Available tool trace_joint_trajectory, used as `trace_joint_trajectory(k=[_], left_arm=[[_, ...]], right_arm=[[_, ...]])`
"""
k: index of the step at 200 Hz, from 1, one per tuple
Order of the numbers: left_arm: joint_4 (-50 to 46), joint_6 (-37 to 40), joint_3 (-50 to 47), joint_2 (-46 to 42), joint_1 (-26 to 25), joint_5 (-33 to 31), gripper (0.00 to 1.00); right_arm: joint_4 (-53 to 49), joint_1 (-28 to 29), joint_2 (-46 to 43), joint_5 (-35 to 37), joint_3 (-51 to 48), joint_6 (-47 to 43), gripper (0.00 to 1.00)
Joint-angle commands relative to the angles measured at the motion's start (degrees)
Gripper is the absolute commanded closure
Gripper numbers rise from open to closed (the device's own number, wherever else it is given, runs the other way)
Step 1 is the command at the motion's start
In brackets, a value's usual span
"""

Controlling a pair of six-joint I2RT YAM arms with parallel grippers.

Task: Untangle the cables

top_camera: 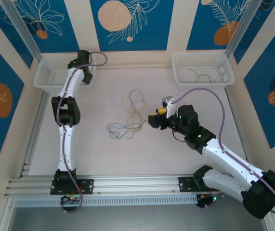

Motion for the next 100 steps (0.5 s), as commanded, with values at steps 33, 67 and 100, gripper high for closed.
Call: trace_joint_trajectory(k=[33, 67, 100], left_arm=[[0.62, 0.33, 6.99, -0.61, -1.14, 1.84, 0.43], [2.35, -0.58, 7.34, -1.96, -0.95, -1.82, 0.69], [-1.66, -7.77, 7.42, -4.07, 1.32, 6.42, 0.30]], right_arm=[[-1.14, 0.43, -1.90, 0.37, 0.67, -0.65, 0.37], [-0.48, 0.41, -2.30, 0.80, -0.14, -0.37, 0.37], [0.33, 0.39, -1.97, 0.24, -0.41, 0.09, 0.37]])
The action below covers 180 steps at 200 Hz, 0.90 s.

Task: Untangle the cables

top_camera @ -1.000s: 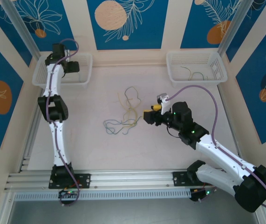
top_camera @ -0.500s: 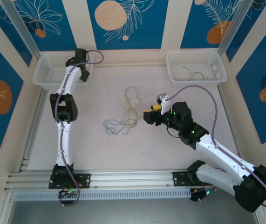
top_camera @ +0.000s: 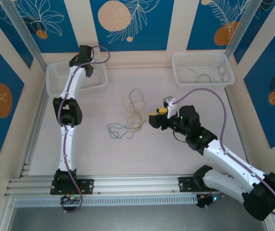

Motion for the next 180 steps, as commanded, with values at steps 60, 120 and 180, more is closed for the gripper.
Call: trace_joint_trajectory(k=[60, 120, 180], left_arm=[[-6.73, -27.43, -2.05, -11.77, 9.23, 37.14, 0.20], [-11.27, -33.34, -0.63, -14.39, 10.75, 44.19, 0.78], [-6.93, -29.83, -6.71, -28.41, 6.64, 44.48, 1.00]], right_arm=[[-0.38, 0.36, 0.35, -0.25, 1.51, -0.49, 0.37], [1.13, 0.63, 2.82, -1.52, 2.09, 0.06, 0.37], [1.74, 1.03, 3.67, -1.54, 2.84, 0.19, 0.37]])
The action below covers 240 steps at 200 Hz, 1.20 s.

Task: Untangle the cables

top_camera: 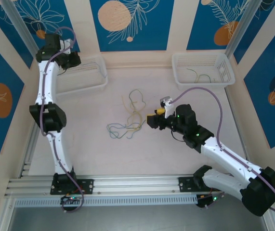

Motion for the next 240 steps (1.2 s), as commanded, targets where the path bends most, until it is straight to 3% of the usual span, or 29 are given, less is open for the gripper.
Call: trace_joint_trajectory(k=[1, 31, 57, 94, 127, 139, 151, 188, 210, 240], left_arm=[[2.16, 1.65, -1.37, -9.59, -2.79, 2.08, 1.00], [9.36, -0.61, -13.08, -20.28, -5.92, 9.20, 1.00], [12.49, 0.93, -25.75, -29.29, -12.44, 14.81, 1.00], [17.36, 6.06, -45.35, -41.53, -22.88, 20.40, 1.00], [15.72, 12.30, -55.65, -48.55, -26.94, 23.70, 1.00], [16.58, 13.35, -59.04, -50.82, -27.39, 25.30, 1.00], [19.12, 13.37, -62.36, -53.13, -28.07, 26.99, 1.00], [22.04, 16.36, -65.94, -56.97, -30.52, 30.95, 1.00], [21.47, 17.27, -64.91, -56.00, -31.37, 35.01, 1.00], [19.76, 18.45, -63.72, -54.47, -33.74, 35.54, 1.00]], right_arm=[[1.38, 0.65, 0.28, -0.93, 2.23, 0.20, 0.37], [1.22, 1.15, 1.07, -1.25, 3.96, -0.01, 0.37], [-0.35, 3.94, 0.78, 0.09, 7.30, -4.56, 0.37], [-1.58, 10.15, -2.22, 4.88, 10.64, -15.24, 0.35], [-0.48, 10.92, -8.84, 6.44, 10.10, -17.07, 0.34], [0.18, 10.55, -11.65, 5.17, 9.40, -17.27, 0.25], [-1.76, 9.65, -12.17, 2.68, 10.60, -17.34, 0.22], [-12.28, 8.66, -5.03, -7.68, 17.95, -17.05, 0.18], [-11.27, 9.55, -1.22, -9.52, 18.97, -16.46, 0.18], [-9.64, 9.65, 2.70, -15.20, 20.74, -16.64, 0.19]])
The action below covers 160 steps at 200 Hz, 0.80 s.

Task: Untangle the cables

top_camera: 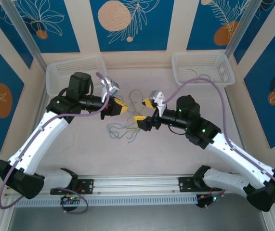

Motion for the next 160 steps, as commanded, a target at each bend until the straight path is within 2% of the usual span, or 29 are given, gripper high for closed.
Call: trace_joint_trajectory(k=[1, 9, 21, 47, 72, 78, 89, 100, 104, 109, 113, 131, 142, 160], left_arm=[[-0.42, 2.87, 1.76, 1.09, -1.98, 3.81, 1.00], [-0.47, 2.98, 1.68, 1.15, -2.43, 3.24, 1.00], [-0.34, 3.12, 1.42, 1.16, -2.64, 2.94, 1.00], [0.78, 2.68, 0.77, 0.74, -3.27, 3.89, 1.00], [1.01, 2.91, 0.11, 0.64, -3.27, 2.58, 1.00], [0.86, 3.11, 0.03, 0.78, -3.26, 2.34, 0.98], [0.03, 3.97, 0.01, 1.07, -3.34, 1.82, 0.85], [-1.06, 4.73, 0.09, 1.47, -3.29, 0.10, 0.78], [-1.43, 4.95, 0.10, 1.61, -3.28, -0.50, 0.70], [-1.84, 5.49, -0.03, 1.77, -3.34, -1.15, 0.54], [-2.07, 5.85, -0.19, 1.84, -3.31, -1.79, 0.44], [-2.08, 5.72, -1.26, 2.56, -3.28, -6.70, 0.20], [-2.31, 5.73, -1.56, 3.36, -3.34, -8.94, 0.18], [-3.43, 5.33, -1.27, 5.27, -3.25, -13.04, 0.26]], right_arm=[[-0.51, 0.36, 1.60, -6.68, 2.68, -0.71, 0.19], [-0.85, 0.36, 2.63, -8.38, 3.19, -1.18, 0.22], [-1.68, 0.44, 4.00, -10.18, 3.98, -1.81, 0.32], [-2.95, 0.36, 5.82, -9.98, 4.53, -2.44, 0.71], [-3.04, 0.37, 5.66, -9.50, 4.66, -2.00, 1.00], [-3.08, 0.42, 5.57, -9.16, 4.79, -1.79, 1.00], [-3.04, 0.27, 4.79, -8.27, 4.79, -1.41, 1.00], [-3.05, 0.11, 3.91, -7.72, 4.71, -0.95, 1.00], [-2.97, -0.05, 3.49, -7.74, 4.56, -0.71, 1.00], [-2.78, -0.23, 2.89, -7.78, 4.46, -0.43, 1.00], [-2.55, -0.41, 2.39, -7.92, 4.33, 0.03, 1.00], [-2.31, -1.60, 0.91, -10.34, 4.33, 1.77, 1.00], [-2.95, -1.92, 0.30, -11.85, 4.84, 2.49, 1.00], [-3.52, -2.17, -0.66, -13.73, 5.41, 3.51, 1.00]])
